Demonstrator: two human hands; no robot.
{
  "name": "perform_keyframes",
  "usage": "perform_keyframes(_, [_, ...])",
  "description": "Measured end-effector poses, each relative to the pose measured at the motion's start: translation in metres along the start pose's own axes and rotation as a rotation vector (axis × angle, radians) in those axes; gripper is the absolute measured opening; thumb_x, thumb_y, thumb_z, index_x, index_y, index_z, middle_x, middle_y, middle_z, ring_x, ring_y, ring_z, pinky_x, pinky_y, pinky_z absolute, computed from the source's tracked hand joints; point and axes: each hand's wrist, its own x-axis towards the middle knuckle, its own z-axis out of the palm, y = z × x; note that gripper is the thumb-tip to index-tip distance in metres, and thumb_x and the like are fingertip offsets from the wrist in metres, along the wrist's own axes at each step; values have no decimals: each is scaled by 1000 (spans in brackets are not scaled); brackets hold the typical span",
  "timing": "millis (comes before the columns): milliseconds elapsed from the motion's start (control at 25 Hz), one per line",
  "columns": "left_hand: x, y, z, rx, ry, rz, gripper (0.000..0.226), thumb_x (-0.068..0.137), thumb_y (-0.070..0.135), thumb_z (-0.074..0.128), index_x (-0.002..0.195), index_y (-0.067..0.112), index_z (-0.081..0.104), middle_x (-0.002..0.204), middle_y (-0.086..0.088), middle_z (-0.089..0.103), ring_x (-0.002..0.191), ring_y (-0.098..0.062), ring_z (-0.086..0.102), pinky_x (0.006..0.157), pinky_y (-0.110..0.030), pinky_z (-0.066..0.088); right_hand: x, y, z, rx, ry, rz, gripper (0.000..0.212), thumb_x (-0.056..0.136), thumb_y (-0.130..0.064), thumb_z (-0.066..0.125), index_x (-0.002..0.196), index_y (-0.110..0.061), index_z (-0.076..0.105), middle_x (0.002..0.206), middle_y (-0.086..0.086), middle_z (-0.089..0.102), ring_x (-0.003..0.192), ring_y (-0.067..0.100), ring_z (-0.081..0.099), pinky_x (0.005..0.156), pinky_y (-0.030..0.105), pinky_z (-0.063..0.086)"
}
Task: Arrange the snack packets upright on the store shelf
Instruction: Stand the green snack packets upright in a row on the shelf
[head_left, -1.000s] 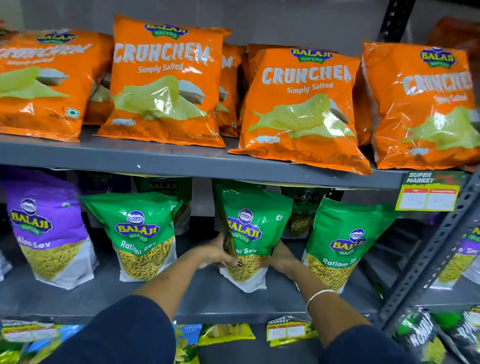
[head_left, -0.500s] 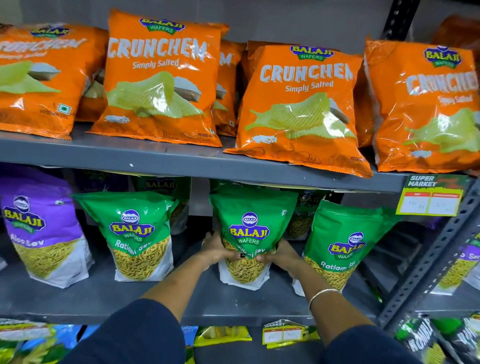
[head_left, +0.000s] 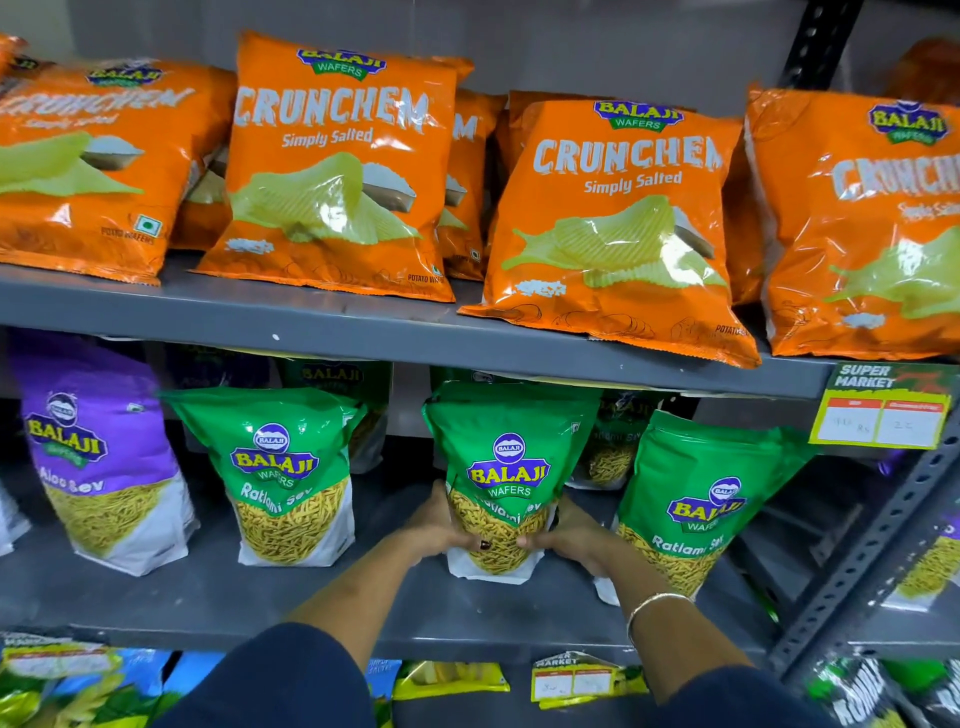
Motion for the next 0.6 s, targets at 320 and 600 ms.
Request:
perform_keyframes(320, [-20, -16, 5, 22, 96, 47, 89, 58, 13, 83, 131, 11, 31, 135, -11, 47, 125, -26, 45, 106, -42, 39, -15, 8, 21, 55, 56, -23, 83, 70, -5, 79, 138, -14, 33, 134, 7, 54, 112, 17, 51, 95, 30, 42])
perform_keyframes(600, [-41, -21, 2, 106, 112, 32, 87, 66, 19, 79, 132, 4, 25, 138, -14, 44, 127, -27, 44, 102, -35, 39, -48, -70, 18, 163, 227, -237, 69, 69, -10, 81, 127, -16, 44, 141, 15, 49, 115, 20, 57, 99, 29, 46])
